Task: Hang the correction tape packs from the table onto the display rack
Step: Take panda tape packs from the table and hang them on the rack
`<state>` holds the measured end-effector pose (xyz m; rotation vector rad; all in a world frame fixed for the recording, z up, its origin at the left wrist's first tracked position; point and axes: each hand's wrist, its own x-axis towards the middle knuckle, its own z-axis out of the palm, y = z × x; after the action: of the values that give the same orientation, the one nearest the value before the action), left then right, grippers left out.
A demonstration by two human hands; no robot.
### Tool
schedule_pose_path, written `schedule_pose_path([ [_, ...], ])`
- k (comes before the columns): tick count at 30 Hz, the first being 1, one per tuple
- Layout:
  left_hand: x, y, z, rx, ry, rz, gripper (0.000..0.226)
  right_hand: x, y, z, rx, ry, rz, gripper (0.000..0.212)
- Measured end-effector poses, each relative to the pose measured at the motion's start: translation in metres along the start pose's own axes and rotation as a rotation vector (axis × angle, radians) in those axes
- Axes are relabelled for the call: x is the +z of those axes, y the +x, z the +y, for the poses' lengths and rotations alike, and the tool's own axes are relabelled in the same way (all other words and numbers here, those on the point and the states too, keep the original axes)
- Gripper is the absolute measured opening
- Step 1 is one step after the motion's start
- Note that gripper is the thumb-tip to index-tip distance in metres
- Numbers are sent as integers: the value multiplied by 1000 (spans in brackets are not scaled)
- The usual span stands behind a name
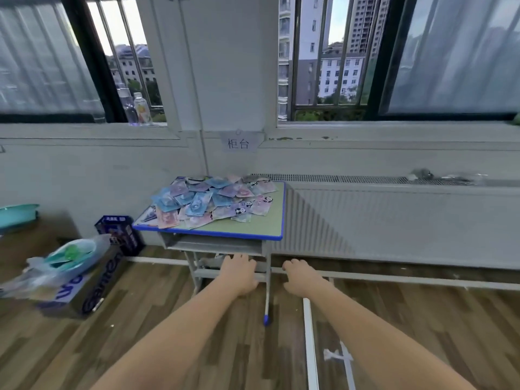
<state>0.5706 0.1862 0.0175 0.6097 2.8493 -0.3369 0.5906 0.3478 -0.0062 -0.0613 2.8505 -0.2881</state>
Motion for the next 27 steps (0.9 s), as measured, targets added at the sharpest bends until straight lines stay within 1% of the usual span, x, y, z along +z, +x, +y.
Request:
schedule_pose_path([
  [3,5,50,-26,-17,-21,0,47,-10,63,5,-9,-27,-24,47],
  [5,4,86,-46,-36,-27,0,49,-21,108,8,-23,-33,-29,42],
  [7,-2,122,-66,-68,-41,-15,47,-34,155,12,-45,-46,-43,40],
  [10,-15,181,-97,-120,-87,-27,42,-57,224,17,-71,-48,-50,45],
  [12,-24,217,-115,-156,-118,-20,45,-72,265,19,-83,-23,-60,48],
  [14,-30,250,-133,-183,-139,-16,42,-85,304,19,-92,6,-66,49],
  [16,-36,275,-148,-184,-141,-16,38,-90,337,17,-98,21,-84,48],
  [19,-36,312,-171,-185,-164,-28,38,-89,379,8,-111,11,-144,50],
  [23,-34,370,-214,-154,-142,-60,43,-87,438,-4,-106,30,-162,47],
  [27,-39,436,-261,-105,-127,-16,33,-94,501,-13,-39,77,-166,48],
])
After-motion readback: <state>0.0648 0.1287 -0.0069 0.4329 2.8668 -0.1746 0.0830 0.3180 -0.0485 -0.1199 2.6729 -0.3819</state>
